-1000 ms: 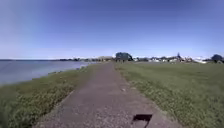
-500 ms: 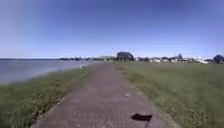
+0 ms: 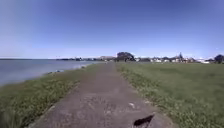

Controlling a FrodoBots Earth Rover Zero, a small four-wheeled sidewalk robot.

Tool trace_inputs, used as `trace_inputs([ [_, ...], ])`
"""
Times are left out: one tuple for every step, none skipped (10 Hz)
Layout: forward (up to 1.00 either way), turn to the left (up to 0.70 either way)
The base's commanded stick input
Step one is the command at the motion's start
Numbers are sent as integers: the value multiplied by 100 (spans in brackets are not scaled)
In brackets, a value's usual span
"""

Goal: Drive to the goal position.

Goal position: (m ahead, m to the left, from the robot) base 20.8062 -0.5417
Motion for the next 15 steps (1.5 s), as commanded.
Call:
trace_inputs([
  [70, 0],
  [70, 0],
  [70, 0],
  [70, 0],
  [70, 0],
  [70, 0],
  [70, 0],
  [70, 0],
  [70, 0],
  [70, 0],
  [70, 0],
  [70, 0],
  [70, 0],
  [70, 0],
  [70, 0],
])
